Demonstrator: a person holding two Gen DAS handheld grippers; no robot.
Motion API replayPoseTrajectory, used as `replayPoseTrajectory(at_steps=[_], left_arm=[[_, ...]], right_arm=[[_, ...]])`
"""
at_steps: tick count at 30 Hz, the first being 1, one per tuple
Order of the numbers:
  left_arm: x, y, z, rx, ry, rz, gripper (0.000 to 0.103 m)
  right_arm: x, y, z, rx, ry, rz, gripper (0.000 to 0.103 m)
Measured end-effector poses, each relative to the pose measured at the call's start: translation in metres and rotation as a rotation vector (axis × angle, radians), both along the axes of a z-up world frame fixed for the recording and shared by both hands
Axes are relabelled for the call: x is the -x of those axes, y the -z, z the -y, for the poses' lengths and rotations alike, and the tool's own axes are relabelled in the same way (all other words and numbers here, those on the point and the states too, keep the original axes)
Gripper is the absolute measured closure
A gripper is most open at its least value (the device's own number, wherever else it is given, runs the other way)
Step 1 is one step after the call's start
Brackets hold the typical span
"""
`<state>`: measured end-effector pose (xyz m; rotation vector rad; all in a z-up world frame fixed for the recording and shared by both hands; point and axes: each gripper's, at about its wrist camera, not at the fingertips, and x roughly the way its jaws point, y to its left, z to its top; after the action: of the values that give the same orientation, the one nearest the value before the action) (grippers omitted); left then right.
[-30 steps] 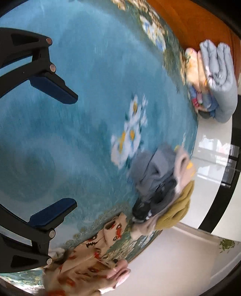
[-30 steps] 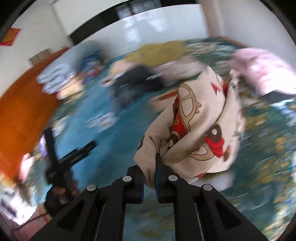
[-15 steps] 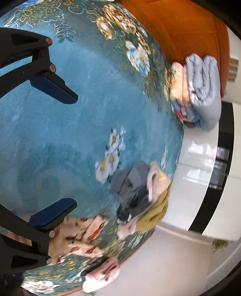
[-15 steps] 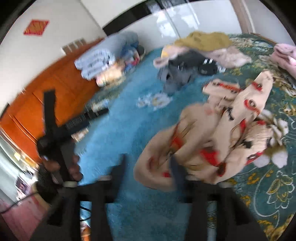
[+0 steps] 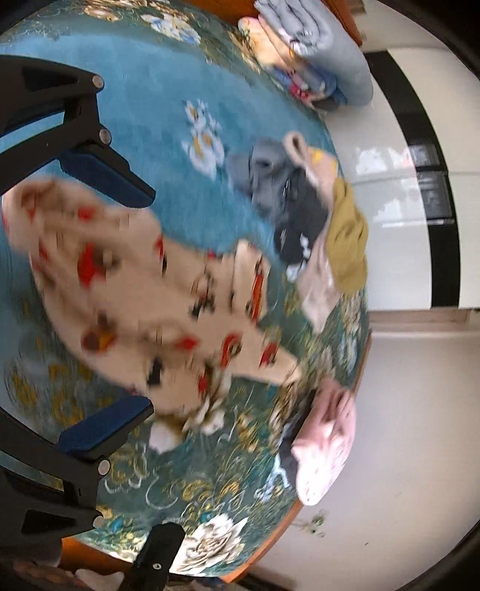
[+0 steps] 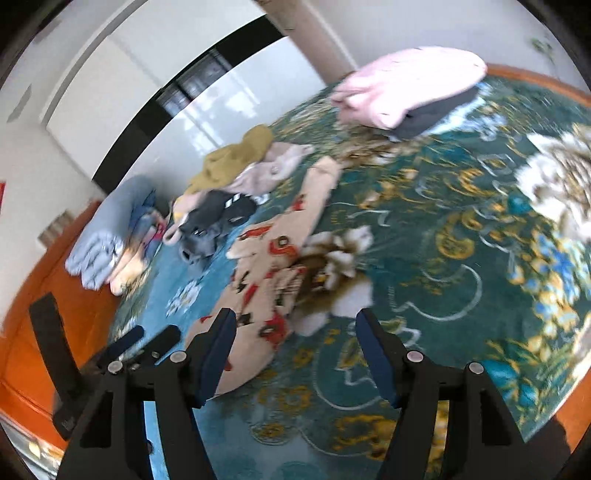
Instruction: Fold clothes
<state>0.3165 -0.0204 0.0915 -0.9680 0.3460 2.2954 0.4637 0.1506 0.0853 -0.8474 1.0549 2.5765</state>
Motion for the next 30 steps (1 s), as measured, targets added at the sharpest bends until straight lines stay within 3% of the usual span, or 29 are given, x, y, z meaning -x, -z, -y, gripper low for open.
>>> replayPoseTrajectory(at_steps=[6,12,17,20,22,24,26,30], left_arm=[[-0.009,0.01,-0.035,0.03,0.006,0.01,0.0],[0.002,0.03,-0.061,0.058,-0.073,0.1,0.0],[0.008,0.042,-0.085,0.099,-0.106,0.104,0.003],[0.016,0.048,-0.097,0.131,-0.121,0.114,0.022],[0.022,0.054,-0.1,0.138,-0.131,0.148,0.045],[0.026,0.056,-0.096,0.094,-0.136,0.199,0.063],[0.03,0.058,-0.089,0.043,-0.142,0.24,0.07],[0.031,0.047,-0.067,-0.029,-0.147,0.254,0.073]], right_arm=[[-0.024,0.013,-0.031,0.056,0.077,-0.006,0.035],[-0.034,0.028,-0.044,0.108,0.112,-0.007,0.035],[-0.038,0.037,-0.049,0.147,0.121,-0.003,0.035],[-0.038,0.039,-0.05,0.153,0.12,-0.004,0.035],[-0.039,0.04,-0.05,0.157,0.119,-0.004,0.035],[-0.039,0.041,-0.05,0.161,0.119,-0.005,0.035],[-0.04,0.042,-0.051,0.165,0.118,-0.005,0.035],[-0.04,0.044,-0.05,0.172,0.118,0.005,0.035]])
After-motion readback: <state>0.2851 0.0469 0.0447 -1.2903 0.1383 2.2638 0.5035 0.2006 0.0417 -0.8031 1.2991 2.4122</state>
